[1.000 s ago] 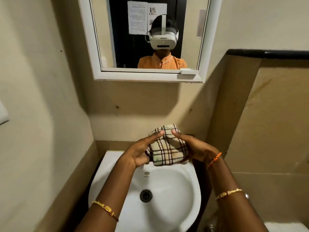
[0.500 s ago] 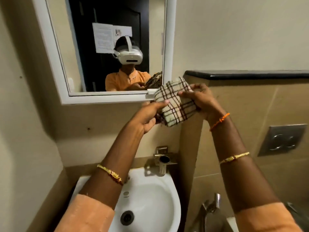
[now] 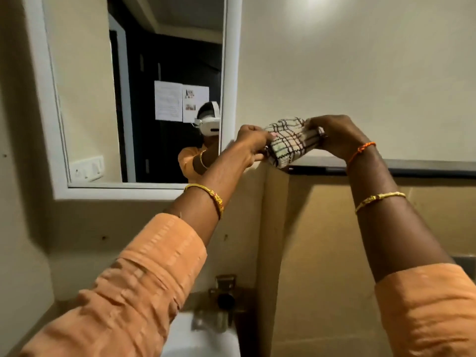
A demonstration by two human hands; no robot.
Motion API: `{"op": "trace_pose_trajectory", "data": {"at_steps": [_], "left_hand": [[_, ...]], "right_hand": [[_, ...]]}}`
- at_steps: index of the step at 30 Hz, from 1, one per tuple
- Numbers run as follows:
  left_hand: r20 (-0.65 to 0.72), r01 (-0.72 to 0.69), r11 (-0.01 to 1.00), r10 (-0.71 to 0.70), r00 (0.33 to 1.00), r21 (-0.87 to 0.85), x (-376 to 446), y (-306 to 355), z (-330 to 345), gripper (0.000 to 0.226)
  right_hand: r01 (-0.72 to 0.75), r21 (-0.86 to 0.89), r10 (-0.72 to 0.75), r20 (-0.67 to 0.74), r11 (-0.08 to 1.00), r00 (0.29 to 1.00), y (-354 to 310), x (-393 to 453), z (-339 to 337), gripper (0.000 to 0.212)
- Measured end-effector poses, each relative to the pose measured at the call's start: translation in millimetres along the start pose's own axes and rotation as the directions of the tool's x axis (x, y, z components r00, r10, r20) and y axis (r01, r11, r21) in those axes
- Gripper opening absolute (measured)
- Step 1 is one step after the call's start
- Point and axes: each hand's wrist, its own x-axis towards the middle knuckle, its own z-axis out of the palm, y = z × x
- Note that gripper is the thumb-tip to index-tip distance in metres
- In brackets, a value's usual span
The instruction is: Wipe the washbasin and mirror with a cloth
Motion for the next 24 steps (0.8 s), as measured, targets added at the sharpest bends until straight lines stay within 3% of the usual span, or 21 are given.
{"op": "trace_pose_trajectory", "data": {"at_steps": [2, 4, 6, 8, 10, 14, 17, 20, 22, 24], "left_hand": [[-0.022, 0.003, 0.997, -0.002, 1.000, 0.073, 20, -1, 21, 0.008], [-0.058, -0.003, 0.970, 0.018, 0.998, 0.243, 41, -7, 38, 0.010], [-0.091, -0.019, 0.874, 0.072, 0.993, 0.486, 59, -19, 46, 0.021], [-0.118, 0.010, 0.743, 0.094, 0.988, 0.670, 87, -36, 47, 0.046], [-0.105, 0.020, 0.728, 0.071, 0.992, 0.685, 121, -53, 42, 0.052], [-0.064, -0.028, 0.731, 0.098, 0.993, 0.681, 85, -41, 45, 0.031], [-0.032, -0.144, 0.684, 0.238, 0.971, 0.715, 64, -41, 44, 0.019], [0.020, -0.297, 0.538, 0.460, 0.888, 0.789, 43, -47, 38, 0.020], [0.051, -0.359, 0.400, 0.606, 0.794, 0.843, 26, -47, 29, 0.020], [0.008, -0.381, 0.332, 0.744, 0.668, 0.863, 8, -48, 14, 0.022]], "right_hand": [[0.001, -0.039, -0.001, 0.010, 0.999, 1.000, 2, 17, -19, 0.018], [-0.017, -0.112, 0.015, -0.013, 0.994, 1.000, 9, 32, -37, 0.020], [-0.038, -0.372, 0.030, -0.028, 0.927, 0.999, 23, 47, -51, 0.012], [-0.031, -0.642, 0.019, -0.025, 0.766, 1.000, 37, 57, -63, 0.010], [-0.002, -0.672, 0.012, 0.009, 0.741, 1.000, 47, 62, -69, 0.016], [0.006, -0.697, 0.007, 0.015, 0.718, 1.000, 50, 66, -67, 0.010], [-0.002, -0.688, -0.126, -0.136, 0.725, 0.983, 52, 65, -61, 0.010], [0.140, -0.663, -0.445, -0.318, 0.735, 0.837, 54, 44, -50, 0.017], [0.300, -0.638, -0.613, -0.348, 0.709, 0.710, 55, 24, -36, 0.018], [0.449, -0.602, -0.720, -0.340, 0.661, 0.605, 58, 6, -17, 0.013]]}}
